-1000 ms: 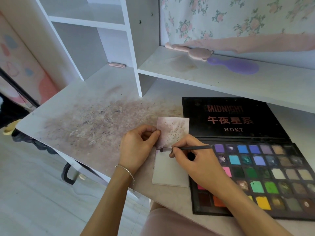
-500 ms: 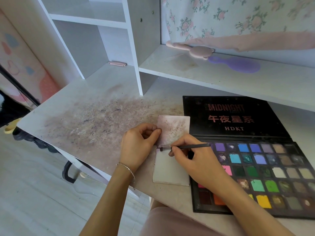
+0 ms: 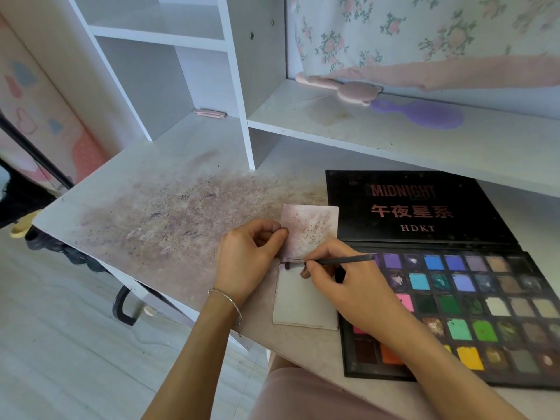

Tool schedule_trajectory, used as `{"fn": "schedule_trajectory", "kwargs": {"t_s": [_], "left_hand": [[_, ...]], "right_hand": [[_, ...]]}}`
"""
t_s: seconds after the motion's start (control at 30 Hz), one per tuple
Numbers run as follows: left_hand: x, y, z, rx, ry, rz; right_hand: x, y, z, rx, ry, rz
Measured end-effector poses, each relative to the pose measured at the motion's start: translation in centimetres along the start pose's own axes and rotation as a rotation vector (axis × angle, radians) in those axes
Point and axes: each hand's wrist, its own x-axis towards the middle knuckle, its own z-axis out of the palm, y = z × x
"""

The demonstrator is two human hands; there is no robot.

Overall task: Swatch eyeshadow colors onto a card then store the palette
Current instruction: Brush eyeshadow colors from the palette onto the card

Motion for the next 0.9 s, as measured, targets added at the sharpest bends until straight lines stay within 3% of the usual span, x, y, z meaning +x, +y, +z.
{"fn": "schedule_trajectory", "kwargs": {"t_s": [0.47,0.7,0.9], "left_hand": [[0.0,0.0,0.0,-0.002,0.005,-0.003],[0.0,0.0,0.0,-0.003,0.004,-0.005],[0.0,0.0,0.0,-0.008,0.01,-0.003]], "right_hand": [[-0.1,0.2,-0.1,-0.002,-0.02,-0.013],[0.1,0.0,-1.2,0.251,0.207,-0.051],[-0.8,0.6,-5.9,0.223,0.401,-0.031]]}}
